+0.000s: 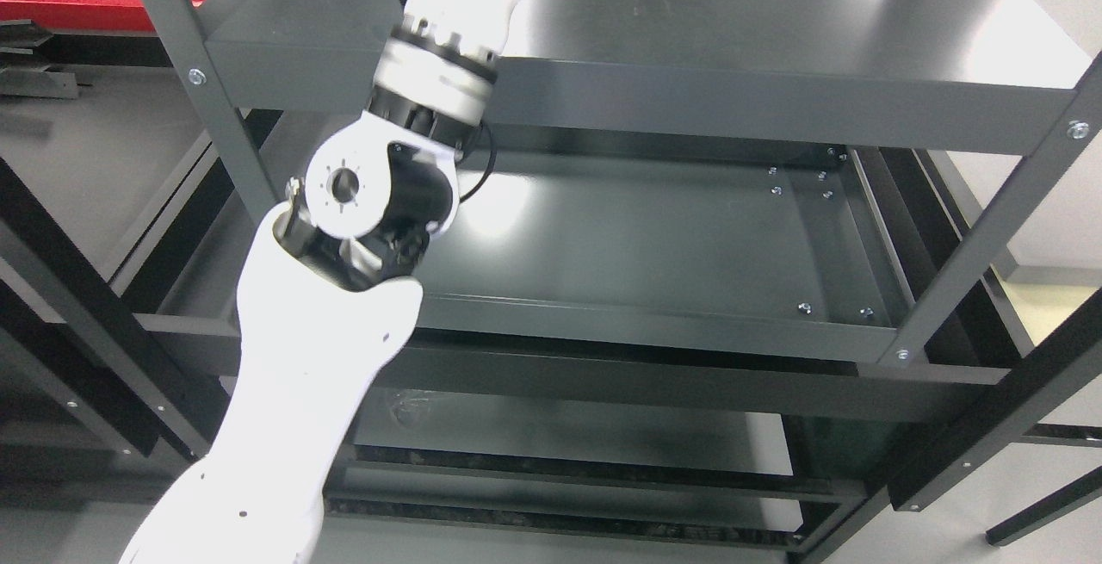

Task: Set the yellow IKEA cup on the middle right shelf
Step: 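Raise the left hand with the cup up onto the upper shelf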

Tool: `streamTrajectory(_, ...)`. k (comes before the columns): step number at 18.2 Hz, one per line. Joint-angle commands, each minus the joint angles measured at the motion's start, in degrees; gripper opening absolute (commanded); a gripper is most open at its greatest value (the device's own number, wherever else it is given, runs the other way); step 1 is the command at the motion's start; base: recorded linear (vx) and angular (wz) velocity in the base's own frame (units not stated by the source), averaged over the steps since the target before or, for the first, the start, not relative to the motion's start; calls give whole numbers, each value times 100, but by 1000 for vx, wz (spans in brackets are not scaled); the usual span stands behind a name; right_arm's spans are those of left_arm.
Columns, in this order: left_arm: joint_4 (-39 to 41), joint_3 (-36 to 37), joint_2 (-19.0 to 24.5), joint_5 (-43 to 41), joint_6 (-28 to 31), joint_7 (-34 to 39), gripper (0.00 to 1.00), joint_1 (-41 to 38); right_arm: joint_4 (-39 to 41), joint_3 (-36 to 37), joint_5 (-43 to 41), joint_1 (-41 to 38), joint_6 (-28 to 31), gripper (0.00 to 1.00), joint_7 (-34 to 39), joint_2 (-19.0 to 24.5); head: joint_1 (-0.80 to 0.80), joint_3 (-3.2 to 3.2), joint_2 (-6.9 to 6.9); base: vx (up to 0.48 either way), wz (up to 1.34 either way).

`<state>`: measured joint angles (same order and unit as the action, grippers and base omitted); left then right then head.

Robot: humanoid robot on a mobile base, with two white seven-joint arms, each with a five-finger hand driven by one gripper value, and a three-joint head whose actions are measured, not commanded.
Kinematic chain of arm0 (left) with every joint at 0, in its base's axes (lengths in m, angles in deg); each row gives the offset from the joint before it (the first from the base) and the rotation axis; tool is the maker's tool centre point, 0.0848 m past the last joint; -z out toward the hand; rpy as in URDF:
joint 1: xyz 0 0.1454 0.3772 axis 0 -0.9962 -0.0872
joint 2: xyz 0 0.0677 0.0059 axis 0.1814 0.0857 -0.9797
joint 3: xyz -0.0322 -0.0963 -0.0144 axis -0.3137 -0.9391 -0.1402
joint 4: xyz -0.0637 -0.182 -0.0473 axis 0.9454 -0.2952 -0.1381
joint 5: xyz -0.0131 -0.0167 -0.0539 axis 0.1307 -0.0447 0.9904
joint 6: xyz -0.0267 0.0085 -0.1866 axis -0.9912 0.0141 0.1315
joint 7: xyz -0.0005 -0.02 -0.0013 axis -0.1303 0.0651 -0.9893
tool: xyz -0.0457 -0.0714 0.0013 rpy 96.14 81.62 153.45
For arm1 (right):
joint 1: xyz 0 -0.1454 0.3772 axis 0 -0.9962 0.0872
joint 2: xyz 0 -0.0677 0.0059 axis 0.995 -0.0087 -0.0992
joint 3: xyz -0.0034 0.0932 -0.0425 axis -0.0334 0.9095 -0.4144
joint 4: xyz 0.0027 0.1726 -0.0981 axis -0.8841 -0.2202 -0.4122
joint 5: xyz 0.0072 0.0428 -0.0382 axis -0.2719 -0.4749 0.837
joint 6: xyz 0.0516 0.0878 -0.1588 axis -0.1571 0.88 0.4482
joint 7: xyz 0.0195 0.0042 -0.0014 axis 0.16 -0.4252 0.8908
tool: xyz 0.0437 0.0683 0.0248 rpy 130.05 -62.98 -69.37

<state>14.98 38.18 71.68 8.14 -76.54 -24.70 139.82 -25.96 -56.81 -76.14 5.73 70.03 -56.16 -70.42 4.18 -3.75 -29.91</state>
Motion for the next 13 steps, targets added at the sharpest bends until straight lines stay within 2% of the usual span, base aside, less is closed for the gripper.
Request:
streamTrajectory(1,-889,-83,72,132,1344,387,0,890,0,-97,-141,-80,3,99,5,-100,0,0,0,12,4)
streamTrajectory(5,-1127,-74,72,510,2417,755,0,1013,0,-97,-141,-80,3,99,5,-100,0,0,0,1,-21)
streamTrajectory(10,-1364,-56,72,502,2761,783,5,996,0,-97,-141,-80,3,99,5,-100,0,0,0,-4,1)
streamTrajectory(11,-1365,-56,72,519,2796,783,9,996,0,-97,-141,-80,3,99,5,-100,0,0,0,0,0)
streamTrajectory(13,-1382,22,72,554,3085,748,26,996,0,-97,-141,-80,3,99,5,-100,0,0,0,0,0)
